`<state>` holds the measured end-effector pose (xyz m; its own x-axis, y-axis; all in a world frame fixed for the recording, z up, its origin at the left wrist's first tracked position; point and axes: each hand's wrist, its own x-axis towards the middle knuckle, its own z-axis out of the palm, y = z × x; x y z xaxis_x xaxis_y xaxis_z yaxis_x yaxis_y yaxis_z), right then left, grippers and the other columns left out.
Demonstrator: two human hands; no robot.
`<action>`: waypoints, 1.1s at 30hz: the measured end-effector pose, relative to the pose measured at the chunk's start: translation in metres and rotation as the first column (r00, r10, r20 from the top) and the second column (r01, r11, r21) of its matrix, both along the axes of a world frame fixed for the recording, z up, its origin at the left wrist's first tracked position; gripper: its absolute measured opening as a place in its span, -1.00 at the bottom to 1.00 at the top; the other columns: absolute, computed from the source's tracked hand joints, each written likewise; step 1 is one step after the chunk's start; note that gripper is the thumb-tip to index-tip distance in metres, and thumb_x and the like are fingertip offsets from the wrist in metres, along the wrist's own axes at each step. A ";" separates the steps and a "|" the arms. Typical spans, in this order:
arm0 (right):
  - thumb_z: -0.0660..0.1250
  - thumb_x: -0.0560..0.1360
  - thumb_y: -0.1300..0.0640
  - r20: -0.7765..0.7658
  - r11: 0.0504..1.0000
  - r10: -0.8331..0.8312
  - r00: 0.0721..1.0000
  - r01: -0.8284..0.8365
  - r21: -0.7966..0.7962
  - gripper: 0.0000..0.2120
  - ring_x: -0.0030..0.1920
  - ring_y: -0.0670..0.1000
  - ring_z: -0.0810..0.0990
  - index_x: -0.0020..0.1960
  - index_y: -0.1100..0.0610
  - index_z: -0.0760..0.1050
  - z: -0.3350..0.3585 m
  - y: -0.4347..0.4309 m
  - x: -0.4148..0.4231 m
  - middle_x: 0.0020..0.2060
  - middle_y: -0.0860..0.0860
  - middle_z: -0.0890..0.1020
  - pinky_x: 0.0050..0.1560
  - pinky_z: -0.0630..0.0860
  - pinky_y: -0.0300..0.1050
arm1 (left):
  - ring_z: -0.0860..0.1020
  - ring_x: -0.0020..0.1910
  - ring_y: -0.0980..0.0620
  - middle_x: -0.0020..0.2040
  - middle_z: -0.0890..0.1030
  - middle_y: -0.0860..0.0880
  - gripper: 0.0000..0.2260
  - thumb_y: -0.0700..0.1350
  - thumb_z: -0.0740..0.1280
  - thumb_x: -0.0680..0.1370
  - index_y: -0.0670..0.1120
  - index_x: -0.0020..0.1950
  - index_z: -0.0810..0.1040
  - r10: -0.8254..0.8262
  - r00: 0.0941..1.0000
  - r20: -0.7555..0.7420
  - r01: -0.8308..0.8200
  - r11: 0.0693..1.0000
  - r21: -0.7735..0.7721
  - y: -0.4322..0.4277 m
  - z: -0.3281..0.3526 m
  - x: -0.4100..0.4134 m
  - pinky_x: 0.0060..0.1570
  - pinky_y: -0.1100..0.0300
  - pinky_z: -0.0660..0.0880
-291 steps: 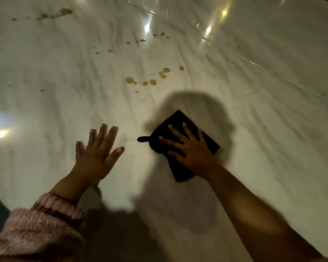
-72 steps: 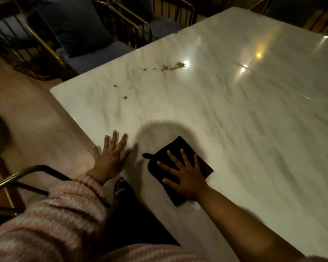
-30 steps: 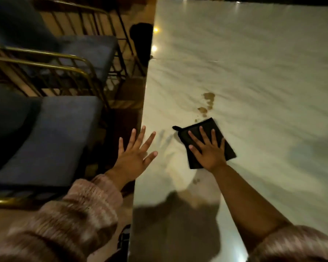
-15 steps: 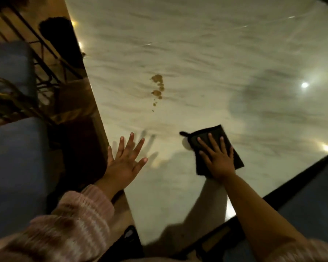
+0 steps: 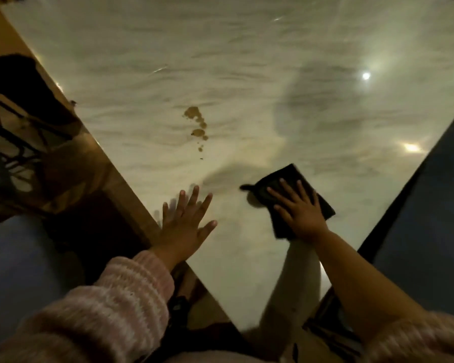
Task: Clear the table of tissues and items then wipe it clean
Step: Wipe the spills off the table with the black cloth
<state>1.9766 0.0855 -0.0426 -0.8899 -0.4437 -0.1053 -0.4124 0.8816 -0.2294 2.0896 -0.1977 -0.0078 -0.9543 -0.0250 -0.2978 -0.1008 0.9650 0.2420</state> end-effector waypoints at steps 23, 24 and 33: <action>-0.06 0.60 -0.22 0.174 0.844 -0.536 0.826 0.530 0.080 -0.53 0.52 0.13 -0.24 0.47 -0.34 -0.09 0.016 0.013 0.034 0.53 -0.13 -0.15 0.41 -0.26 0.28 | -0.41 0.46 0.02 0.36 -0.54 0.13 -0.48 0.22 -0.16 0.60 0.20 0.35 -0.49 -0.237 0.945 0.224 0.259 0.963 -0.074 -0.035 -0.014 0.014 0.38 -0.20 -0.33; -0.06 0.60 -0.22 0.170 0.844 -0.536 0.827 0.531 0.074 -0.53 0.52 0.14 -0.25 0.47 -0.33 -0.09 0.015 0.005 0.039 0.53 -0.11 -0.15 0.41 -0.27 0.29 | -0.40 0.46 0.02 0.38 -0.53 0.13 -0.48 0.21 -0.15 0.60 0.20 0.37 -0.48 -0.236 0.945 0.226 0.258 0.963 -0.073 -0.035 -0.013 0.014 0.38 -0.19 -0.34; -0.35 0.44 -0.37 0.083 0.989 -0.141 0.986 0.136 0.062 -0.47 0.47 0.12 -0.35 0.41 -0.41 -0.18 0.009 -0.029 0.177 0.49 -0.20 -0.21 0.40 -0.36 0.22 | -0.34 0.49 0.01 0.48 -0.41 0.11 -0.48 0.20 -0.15 0.61 0.20 0.47 -0.35 -0.211 0.957 0.200 0.223 0.974 -0.041 -0.032 -0.012 0.019 0.40 -0.20 -0.29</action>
